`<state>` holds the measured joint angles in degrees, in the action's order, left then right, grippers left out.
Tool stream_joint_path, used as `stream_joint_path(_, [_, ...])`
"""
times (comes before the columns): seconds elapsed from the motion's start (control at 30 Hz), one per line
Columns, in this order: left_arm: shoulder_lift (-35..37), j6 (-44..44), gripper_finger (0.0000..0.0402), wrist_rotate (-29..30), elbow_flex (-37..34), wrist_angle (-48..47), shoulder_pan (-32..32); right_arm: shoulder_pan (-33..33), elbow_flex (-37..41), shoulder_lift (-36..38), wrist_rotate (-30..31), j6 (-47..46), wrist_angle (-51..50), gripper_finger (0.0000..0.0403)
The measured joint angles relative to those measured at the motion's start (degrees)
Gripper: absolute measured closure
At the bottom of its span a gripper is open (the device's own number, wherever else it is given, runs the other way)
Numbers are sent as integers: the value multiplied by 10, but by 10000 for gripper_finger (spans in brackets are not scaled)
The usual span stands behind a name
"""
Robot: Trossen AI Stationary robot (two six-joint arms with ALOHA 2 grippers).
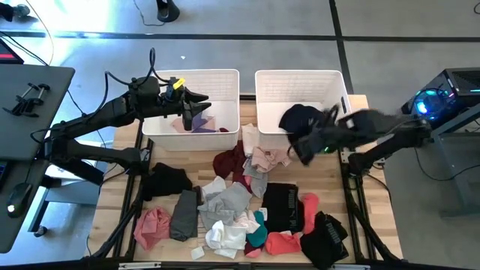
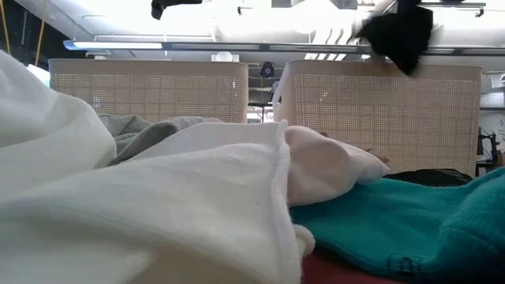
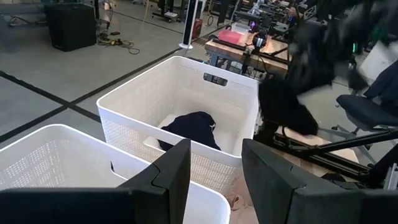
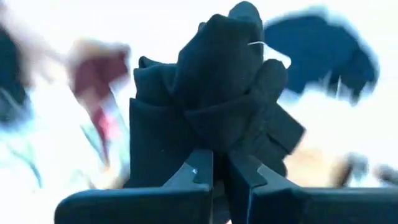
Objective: Sort clothes
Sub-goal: Put the black underwear into the right white laundry bin
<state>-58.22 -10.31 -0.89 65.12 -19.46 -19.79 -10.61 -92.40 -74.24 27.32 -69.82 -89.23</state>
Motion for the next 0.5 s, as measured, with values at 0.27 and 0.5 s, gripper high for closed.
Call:
stream_joint_path(0.27, [0, 0, 270, 0, 0, 0, 0, 124, -87, 1, 222, 171, -2, 399])
stream_joint_path(0.5, [0, -1, 270, 0, 0, 0, 0, 256, -5, 0, 167, 261, 35, 393])
